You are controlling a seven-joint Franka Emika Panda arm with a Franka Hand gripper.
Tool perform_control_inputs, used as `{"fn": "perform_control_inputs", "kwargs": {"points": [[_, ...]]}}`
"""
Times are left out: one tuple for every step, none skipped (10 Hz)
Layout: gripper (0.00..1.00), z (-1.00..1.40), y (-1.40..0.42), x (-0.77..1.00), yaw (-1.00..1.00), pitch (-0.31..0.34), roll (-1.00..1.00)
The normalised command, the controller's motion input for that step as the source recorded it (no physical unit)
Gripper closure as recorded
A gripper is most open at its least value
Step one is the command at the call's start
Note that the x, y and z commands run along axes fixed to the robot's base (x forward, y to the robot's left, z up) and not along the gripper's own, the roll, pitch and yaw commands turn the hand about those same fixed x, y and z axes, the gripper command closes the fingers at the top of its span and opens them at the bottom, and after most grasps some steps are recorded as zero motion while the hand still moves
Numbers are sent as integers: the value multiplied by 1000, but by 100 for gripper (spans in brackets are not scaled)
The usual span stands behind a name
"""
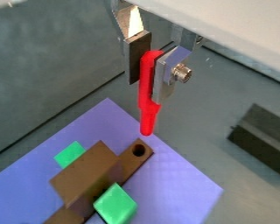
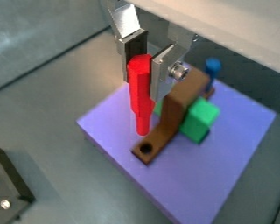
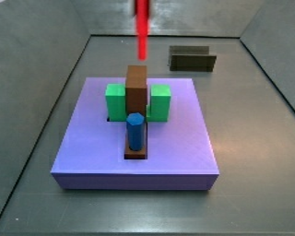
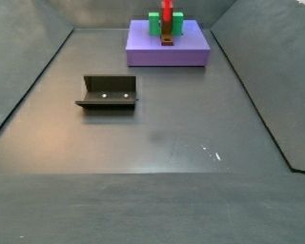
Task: Pick up the red object. Move up. Place the red object on the fixture. Regrasp the red object. Move to above the board. Insert the red object.
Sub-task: Insert the red object.
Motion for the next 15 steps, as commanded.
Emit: {"fn": "perform_control_inputs", "kwargs": {"points": [[100, -580, 0, -260, 0, -289, -31], [100, -406, -6, 0, 63, -229, 0], [100, -257, -60, 231, 183, -47, 173], [100, -197, -43, 386, 177, 6, 363], [100, -251, -134, 249, 94, 14, 283], [100, -220, -97, 46, 0, 17, 223], [100, -286, -89, 0, 0, 19, 207], [100, -280, -86, 0, 0, 1, 150], [100, -226, -60, 0, 0, 0, 109], [100, -226, -49, 0, 0, 0, 94], [100, -243, -49, 0, 0, 0, 61], [100, -297, 0, 51, 0, 0, 99], [100, -351, 74, 220, 71, 47, 176], [100, -306, 0, 263, 71, 59, 170], [100, -297, 0, 329, 54, 59, 154]]}}
